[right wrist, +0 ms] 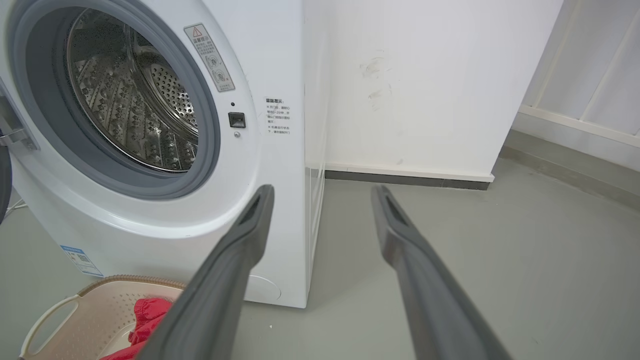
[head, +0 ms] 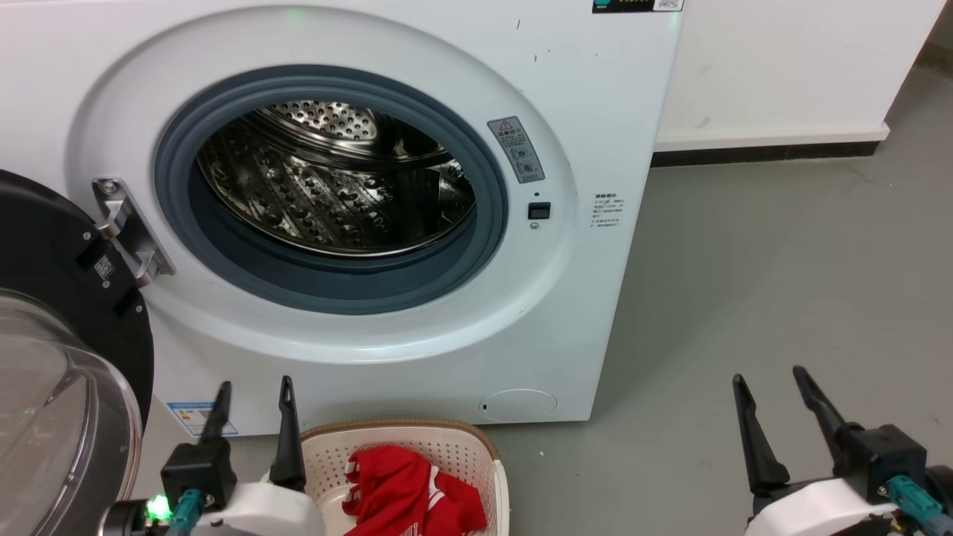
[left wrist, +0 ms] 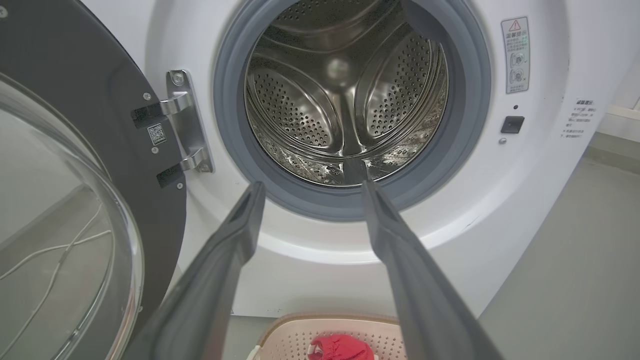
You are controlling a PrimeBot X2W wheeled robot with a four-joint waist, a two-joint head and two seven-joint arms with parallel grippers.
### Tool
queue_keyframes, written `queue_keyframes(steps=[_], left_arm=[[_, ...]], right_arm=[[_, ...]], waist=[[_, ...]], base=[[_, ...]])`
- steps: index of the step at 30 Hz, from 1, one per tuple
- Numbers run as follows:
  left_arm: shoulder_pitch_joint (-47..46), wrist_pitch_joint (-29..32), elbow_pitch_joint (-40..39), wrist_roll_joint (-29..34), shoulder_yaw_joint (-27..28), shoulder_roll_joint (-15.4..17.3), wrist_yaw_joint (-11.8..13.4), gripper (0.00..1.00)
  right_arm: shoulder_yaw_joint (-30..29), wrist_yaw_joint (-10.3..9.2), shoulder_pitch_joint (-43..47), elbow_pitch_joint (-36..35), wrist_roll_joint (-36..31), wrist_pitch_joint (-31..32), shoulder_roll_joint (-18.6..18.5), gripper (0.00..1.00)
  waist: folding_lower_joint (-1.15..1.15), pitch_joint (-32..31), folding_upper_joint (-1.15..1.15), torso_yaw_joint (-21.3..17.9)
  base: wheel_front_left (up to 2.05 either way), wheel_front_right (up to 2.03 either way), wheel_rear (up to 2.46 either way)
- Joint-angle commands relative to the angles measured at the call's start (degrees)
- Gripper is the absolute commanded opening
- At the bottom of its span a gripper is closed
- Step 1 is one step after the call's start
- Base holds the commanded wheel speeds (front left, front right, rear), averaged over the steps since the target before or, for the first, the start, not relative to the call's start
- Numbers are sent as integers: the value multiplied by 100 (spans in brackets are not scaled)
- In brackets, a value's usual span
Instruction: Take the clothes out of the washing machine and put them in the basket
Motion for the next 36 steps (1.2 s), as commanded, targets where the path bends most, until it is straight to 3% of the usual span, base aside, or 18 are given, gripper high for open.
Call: queue_keyframes(steps=[1,4,19,36], left_arm=[[-3,1,1,-4,1,-2,-3,0],[32,38,152,-98,26,-46,-20,0],[-159,350,328,-1752,221,-130,-286,0],[-335,629,489,-3299,397,-208,-539,0]], right_arm=[[4,0,0,7,5,-4,0,0],[31,1,52,125,93,-15,2,0],[36,0,-229,471,2041,66,-111,0],[12,0,-480,790,3798,161,-177,0]], waist=[[0,1,0,1],[0,3,0,3],[0,20,0,50],[0,40,0,103]], base=[[0,0,0],[0,0,0],[0,0,0],[0,0,0]])
